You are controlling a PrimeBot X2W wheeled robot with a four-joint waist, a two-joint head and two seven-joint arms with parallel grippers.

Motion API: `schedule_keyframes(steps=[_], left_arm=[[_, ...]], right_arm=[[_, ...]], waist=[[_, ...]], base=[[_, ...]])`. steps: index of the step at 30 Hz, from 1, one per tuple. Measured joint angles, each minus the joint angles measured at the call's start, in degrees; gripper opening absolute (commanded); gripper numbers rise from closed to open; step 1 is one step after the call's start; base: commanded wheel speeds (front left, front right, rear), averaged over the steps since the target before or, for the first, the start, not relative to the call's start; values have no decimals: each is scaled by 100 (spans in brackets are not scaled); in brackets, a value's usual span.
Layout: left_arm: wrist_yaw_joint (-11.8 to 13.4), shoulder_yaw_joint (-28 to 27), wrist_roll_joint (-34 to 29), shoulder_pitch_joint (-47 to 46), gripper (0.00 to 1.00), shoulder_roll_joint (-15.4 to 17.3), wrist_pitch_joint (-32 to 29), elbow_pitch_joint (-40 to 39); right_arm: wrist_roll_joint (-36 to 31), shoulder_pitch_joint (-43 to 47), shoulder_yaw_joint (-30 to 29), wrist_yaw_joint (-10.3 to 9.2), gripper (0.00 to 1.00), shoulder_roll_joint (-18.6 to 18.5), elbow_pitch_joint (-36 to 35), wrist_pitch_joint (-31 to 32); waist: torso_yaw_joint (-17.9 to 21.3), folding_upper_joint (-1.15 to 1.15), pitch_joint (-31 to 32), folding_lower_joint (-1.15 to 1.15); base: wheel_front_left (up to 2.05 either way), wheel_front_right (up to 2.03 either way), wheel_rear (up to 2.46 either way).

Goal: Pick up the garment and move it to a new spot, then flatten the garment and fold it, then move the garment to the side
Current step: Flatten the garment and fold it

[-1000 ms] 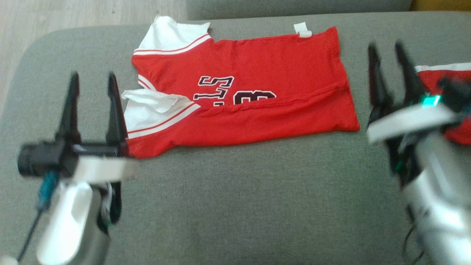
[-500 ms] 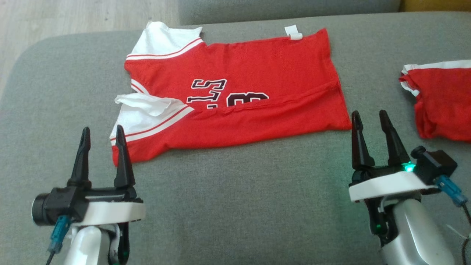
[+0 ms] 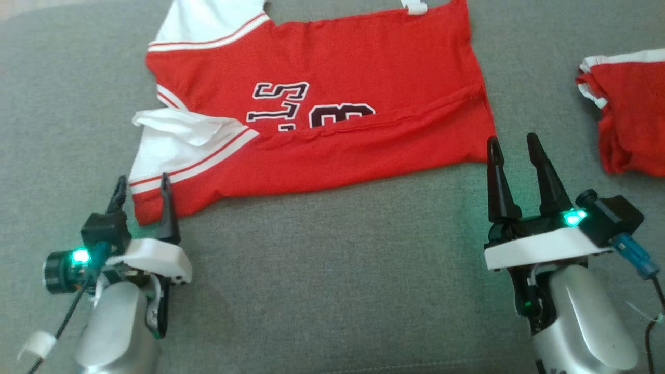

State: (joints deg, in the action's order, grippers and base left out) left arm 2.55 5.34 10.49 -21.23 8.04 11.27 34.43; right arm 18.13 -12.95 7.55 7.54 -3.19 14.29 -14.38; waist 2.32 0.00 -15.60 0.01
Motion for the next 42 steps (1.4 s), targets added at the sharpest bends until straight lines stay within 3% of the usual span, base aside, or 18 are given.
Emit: schedule_keyframes(steps=[3,12,13,18,24,31,40,41,42], left_arm=[[100,-12,-47,-162,100,91,-176,426],[11,36,-41,-460,100,96,-468,892],[-62,59,-41,-505,0,99,-524,949],[-99,169,-40,-521,0,82,-283,965],[-204,247,-43,-436,0,68,250,324],[-260,419,-247,-429,0,42,303,-716],[-366,579,-309,-265,0,3,311,-959],[-366,579,-309,-258,0,3,311,-959],[-367,579,-309,-255,0,3,311,-959]], right_arm=[[29,-58,-1,0,100,1,-62,0],[108,-67,3,0,100,2,-67,0],[154,-67,4,0,100,2,-55,0],[68,-83,-41,0,100,3,285,-1],[-144,-572,-431,0,100,9,1441,355],[-721,-1509,-877,0,100,4,2614,1100],[-857,-2155,-755,0,100,-40,3677,1556],[-888,-2228,-756,0,45,-41,3760,1594],[-931,-2288,-755,0,0,-42,3834,1599]], waist=[[62,0,-107,0],[127,0,-150,-1],[122,0,-130,-1],[88,0,-24,-1],[-22,0,125,-1],[-191,0,94,-1],[-378,0,22,-1],[-386,0,17,-1],[-392,0,14,-1]], base=[[0,0,0],[0,0,0],[0,0,0],[0,0,0],[0,0,0],[0,0,0],[0,0,0],[0,0,0],[0,0,0]])
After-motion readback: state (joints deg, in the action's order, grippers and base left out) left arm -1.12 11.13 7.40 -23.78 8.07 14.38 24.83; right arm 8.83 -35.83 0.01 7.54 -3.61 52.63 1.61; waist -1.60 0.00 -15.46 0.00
